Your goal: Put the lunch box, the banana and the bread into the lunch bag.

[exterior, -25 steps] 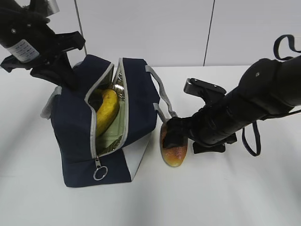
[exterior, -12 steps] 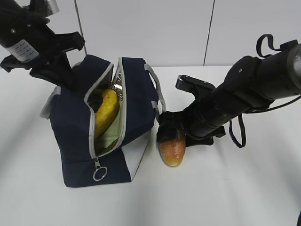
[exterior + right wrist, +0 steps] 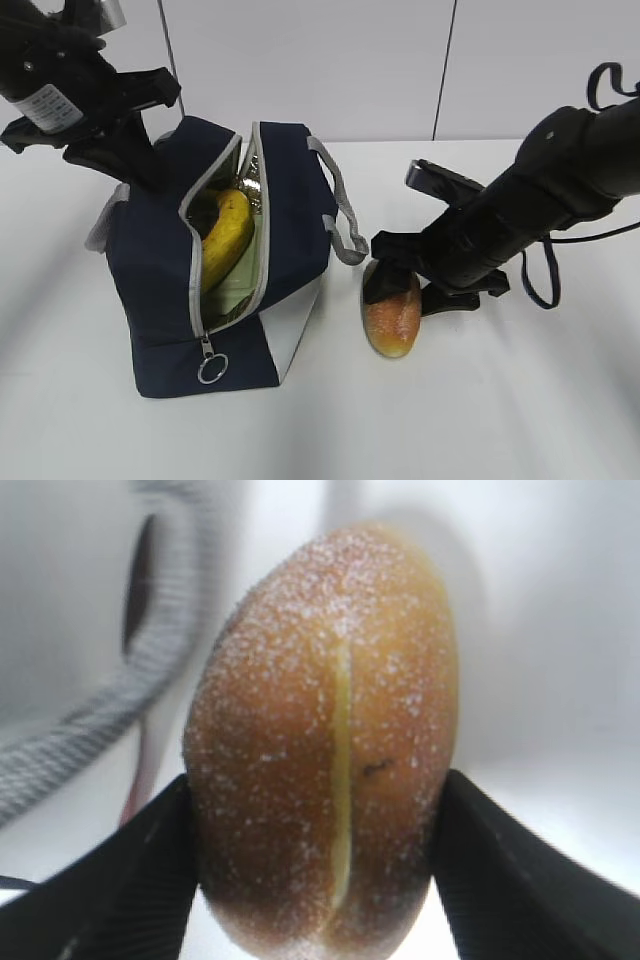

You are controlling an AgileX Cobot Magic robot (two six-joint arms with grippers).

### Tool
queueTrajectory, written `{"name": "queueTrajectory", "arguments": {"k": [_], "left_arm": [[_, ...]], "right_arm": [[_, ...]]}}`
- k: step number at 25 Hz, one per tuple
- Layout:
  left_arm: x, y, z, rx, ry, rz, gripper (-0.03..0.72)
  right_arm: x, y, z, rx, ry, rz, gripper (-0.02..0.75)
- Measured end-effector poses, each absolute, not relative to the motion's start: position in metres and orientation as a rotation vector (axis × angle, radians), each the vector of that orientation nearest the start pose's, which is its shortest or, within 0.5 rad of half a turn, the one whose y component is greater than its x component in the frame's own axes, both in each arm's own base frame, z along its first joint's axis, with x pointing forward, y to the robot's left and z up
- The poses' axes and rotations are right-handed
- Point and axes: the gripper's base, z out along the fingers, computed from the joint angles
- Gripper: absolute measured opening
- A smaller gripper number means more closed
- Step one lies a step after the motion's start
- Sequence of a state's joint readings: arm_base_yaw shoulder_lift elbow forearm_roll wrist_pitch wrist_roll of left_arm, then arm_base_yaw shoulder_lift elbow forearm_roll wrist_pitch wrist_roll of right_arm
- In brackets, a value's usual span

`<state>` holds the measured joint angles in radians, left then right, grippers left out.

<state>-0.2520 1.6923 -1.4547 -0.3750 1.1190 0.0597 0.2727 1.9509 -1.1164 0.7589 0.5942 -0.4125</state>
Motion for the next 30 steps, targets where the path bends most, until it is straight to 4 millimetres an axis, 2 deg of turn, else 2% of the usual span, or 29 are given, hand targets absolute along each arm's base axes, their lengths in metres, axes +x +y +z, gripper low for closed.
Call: {"name": "queueTrajectory", "arguments": {"k": [6, 10, 12, 16, 20, 25, 30], "left_arm": [[0.333, -0.117, 0.302, 0.280, 2.813, -0.556, -0.002], [0.333, -0.117, 0.302, 0.280, 2.813, -0.556, -0.002], [0.333, -0.117, 0.302, 0.279, 2.812, -0.555, -0.002], [0.333, -0.117, 0.302, 0.279, 2.812, -0.555, -0.002], [0.333, -0.117, 0.302, 0.279, 2.812, -0.555, -0.002], [0.333, -0.117, 0.302, 0.278, 2.810, -0.555, -0.002], [0.333, -0.117, 0.302, 0.278, 2.809, -0.555, -0.002]], "right_arm": [[0.350, 0.089, 0.153, -0.058, 2.845, 0.694, 0.492], [0.349, 0.085, 0.186, -0.092, 2.766, 0.724, 0.491], [0.348, 0.092, 0.208, -0.147, 2.697, 0.816, 0.491], [0.350, 0.112, 0.249, -0.232, 2.510, 1.135, 0.491], [0.353, 0.127, 0.272, -0.265, 2.362, 1.312, 0.491], [0.354, 0.158, 0.280, -0.373, 2.321, 1.359, 0.490], [0.364, 0.194, 0.261, -0.459, 2.351, 1.396, 0.491]]}}
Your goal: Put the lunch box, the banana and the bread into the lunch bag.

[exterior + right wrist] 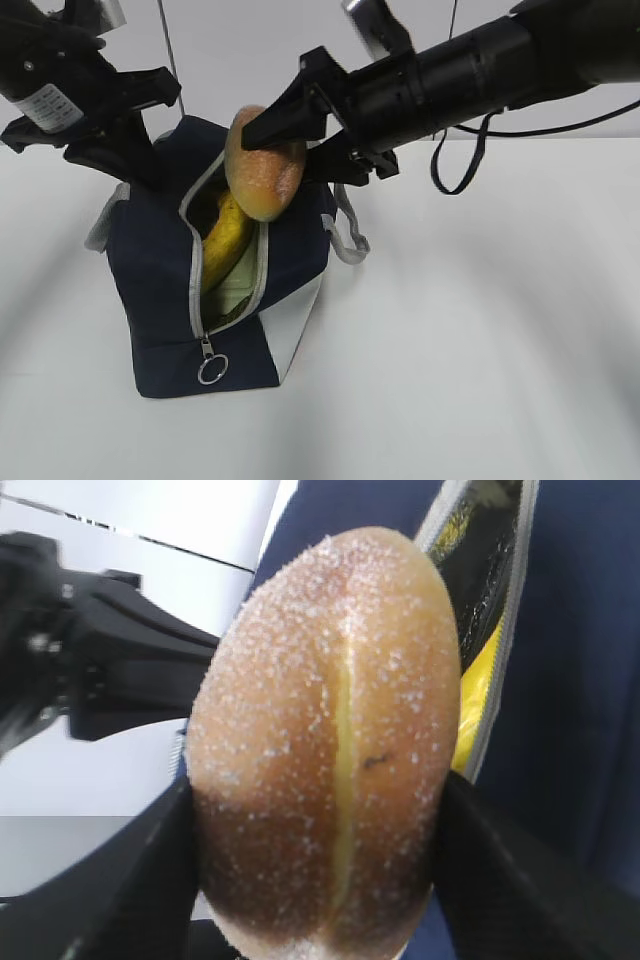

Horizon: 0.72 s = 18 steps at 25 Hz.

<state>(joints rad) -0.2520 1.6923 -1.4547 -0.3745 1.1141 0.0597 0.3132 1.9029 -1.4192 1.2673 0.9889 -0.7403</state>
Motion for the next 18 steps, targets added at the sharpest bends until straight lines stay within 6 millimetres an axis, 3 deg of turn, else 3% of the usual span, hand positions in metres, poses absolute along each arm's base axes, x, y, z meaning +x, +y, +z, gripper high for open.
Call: {"name": "queueTrajectory", "arguments": {"k": [6, 12, 18], "left_arm": [[0.333, -0.117, 0.302, 0.278, 2.809, -0.555, -0.002], [0.333, -0.117, 0.302, 0.278, 2.809, -0.555, -0.002], [0.333, -0.117, 0.302, 0.278, 2.809, -0.555, -0.002]], "right_arm": [[0.387, 0.215, 0.233, -0.458, 2.385, 1.423, 0.523], [0.400, 0.222, 0.211, -0.436, 2.430, 1.468, 0.631], [0.398, 0.223, 0.212, -0.461, 2.436, 1.491, 0.657]]}}
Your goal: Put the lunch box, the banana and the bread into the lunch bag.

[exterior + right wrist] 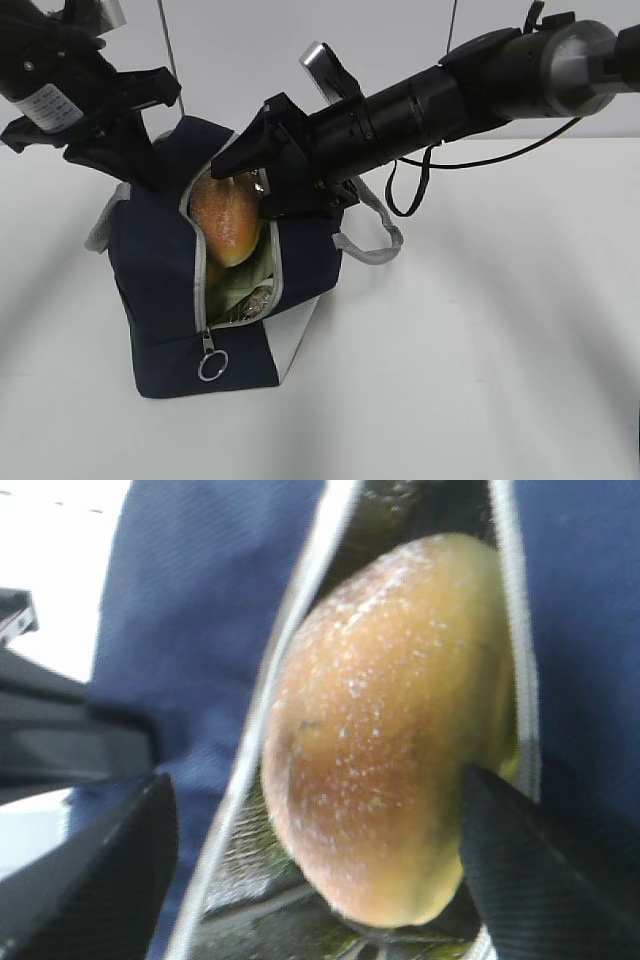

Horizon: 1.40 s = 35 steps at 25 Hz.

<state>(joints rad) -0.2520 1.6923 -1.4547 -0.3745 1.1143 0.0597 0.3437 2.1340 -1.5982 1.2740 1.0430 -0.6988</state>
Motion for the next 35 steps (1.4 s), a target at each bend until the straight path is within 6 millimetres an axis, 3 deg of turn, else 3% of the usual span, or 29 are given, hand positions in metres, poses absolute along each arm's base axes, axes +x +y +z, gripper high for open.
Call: {"name": "queueTrajectory", "arguments": {"k": [6, 12, 18, 26, 35], "left_arm": [[0.333, -0.117, 0.302, 0.278, 2.809, -0.555, -0.002], [0.333, -0.117, 0.302, 0.278, 2.809, -0.555, -0.002], [0.333, -0.117, 0.302, 0.278, 2.809, -0.555, -0.002], [0.333, -0.117, 0.302, 0.278, 2.809, -0.555, -0.002], [0.334, -0.117, 0.302, 0.276, 2.804, -0.554, -0.002]], "right_arm": [[0.403, 0.215, 0.234, -0.590, 2.388, 1.551, 0.652], [0.419, 0.194, 0.254, -0.609, 2.431, 1.402, 0.603], [0.426, 0.177, 0.259, -0.569, 2.556, 1.220, 0.571], [0.426, 0.165, 0.247, -0.554, 2.721, 0.984, 0.568], [0.420, 0.156, 0.270, -0.560, 2.708, 0.879, 0.568]]}}
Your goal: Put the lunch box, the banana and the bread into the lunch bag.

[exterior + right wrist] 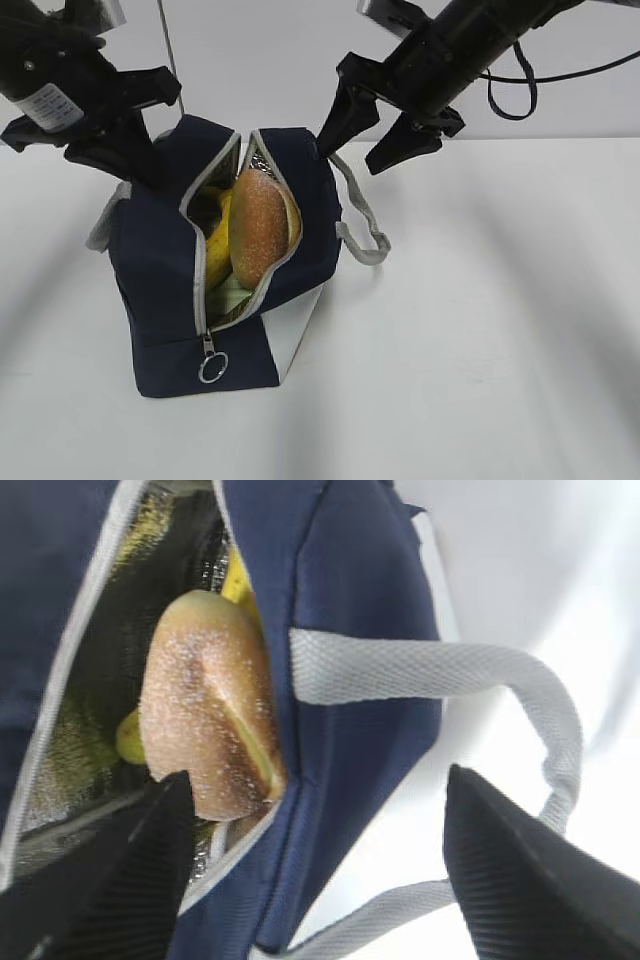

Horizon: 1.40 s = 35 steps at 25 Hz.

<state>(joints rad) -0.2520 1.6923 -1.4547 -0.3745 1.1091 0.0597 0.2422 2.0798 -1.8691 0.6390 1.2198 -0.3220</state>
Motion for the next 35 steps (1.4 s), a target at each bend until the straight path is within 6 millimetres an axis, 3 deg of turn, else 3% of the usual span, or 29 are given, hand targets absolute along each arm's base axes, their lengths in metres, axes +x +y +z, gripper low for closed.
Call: {"name": "queueTrajectory", "arguments": {"k": [6, 12, 15, 21, 24, 28, 35], "left_arm": [[0.334, -0.117, 0.302, 0.275, 2.801, -0.554, -0.002], [0.334, -0.117, 0.302, 0.274, 2.799, -0.554, -0.002], [0.334, -0.117, 0.302, 0.274, 2.799, -0.554, -0.002], [0.334, -0.118, 0.302, 0.266, 2.794, -0.575, -0.002], [0.334, -0.120, 0.303, 0.252, 2.789, -0.612, -0.002], [0.333, -0.130, 0.305, 0.253, 2.763, -0.667, -0.002], [0.322, -0.179, 0.317, 0.414, 2.658, -0.711, -0.002]], "right_arm": [[0.415, 0.170, 0.269, -0.608, 2.713, 0.869, 0.568], [0.414, 0.188, 0.246, -0.667, 2.767, 0.866, 0.548], [0.415, 0.187, 0.241, -0.680, 2.785, 0.827, 0.445], [0.415, 0.186, 0.240, -0.688, 2.790, 0.799, 0.081], [0.415, 0.185, 0.240, -0.690, 2.791, 0.795, 0.001], [0.411, 0.182, 0.255, -0.707, 2.763, 0.750, -0.004], [0.394, 0.159, 0.311, -0.670, 2.690, 0.592, -0.006]]}}
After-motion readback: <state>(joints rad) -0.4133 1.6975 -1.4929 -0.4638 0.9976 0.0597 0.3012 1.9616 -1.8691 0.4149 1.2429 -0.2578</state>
